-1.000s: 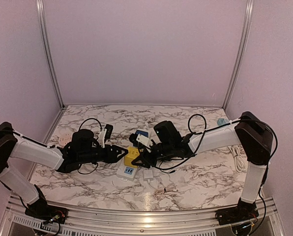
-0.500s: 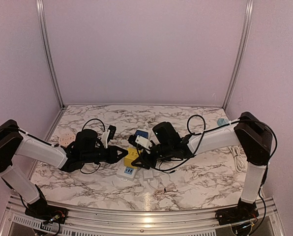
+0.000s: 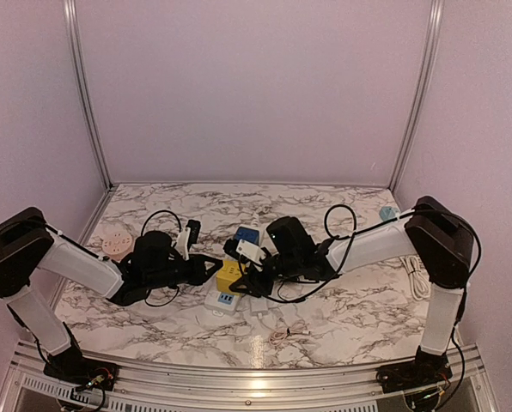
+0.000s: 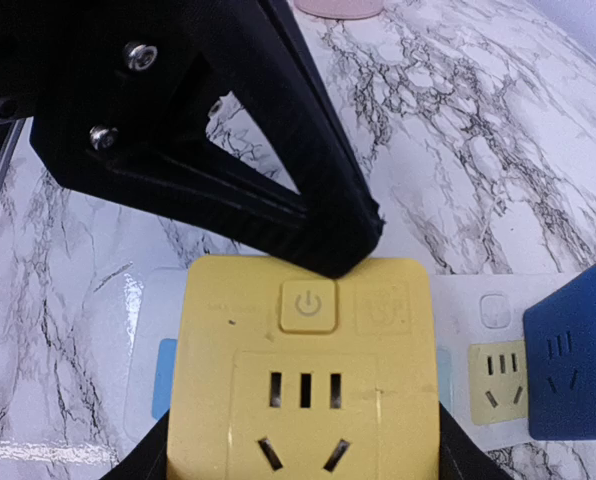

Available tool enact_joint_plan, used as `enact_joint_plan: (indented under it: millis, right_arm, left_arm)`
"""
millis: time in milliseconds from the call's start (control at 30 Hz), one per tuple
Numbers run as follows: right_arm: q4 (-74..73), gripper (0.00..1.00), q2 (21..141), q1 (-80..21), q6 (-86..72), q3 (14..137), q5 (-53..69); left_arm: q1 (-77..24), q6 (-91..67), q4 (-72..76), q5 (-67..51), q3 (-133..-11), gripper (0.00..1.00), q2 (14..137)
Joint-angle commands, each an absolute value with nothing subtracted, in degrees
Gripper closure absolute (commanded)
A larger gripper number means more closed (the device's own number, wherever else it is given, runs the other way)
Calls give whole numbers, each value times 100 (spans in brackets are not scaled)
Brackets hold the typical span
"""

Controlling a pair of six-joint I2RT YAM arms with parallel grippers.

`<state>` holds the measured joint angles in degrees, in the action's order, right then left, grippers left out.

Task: Insert the plug
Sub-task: Insert the plug into the socket slot.

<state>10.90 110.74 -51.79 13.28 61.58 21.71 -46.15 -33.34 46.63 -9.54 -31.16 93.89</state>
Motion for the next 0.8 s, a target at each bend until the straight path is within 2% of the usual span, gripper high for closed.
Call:
enact_joint_plan:
  millis: [0,333,433,767]
  right_arm:
    - [671,100,11755,-5358,1259,5896,1769]
    - [465,100,11557,-5368,1315,6081,1647]
    - [341,91,11328,-5362,1359,6174,1597]
    - [18,49,10880,-5302,1433,6534,1551]
  left_arm:
    - [-5003,-3435,4317,-1533,-2965,96,9850]
    - [-5019,-3381,4210,-1474,-3219,95,9681]
    - [-5020,-3321,4103,-1421,-3324,94,9570]
    - [-5010,-3190,3962,-1143,-3547,88,9327]
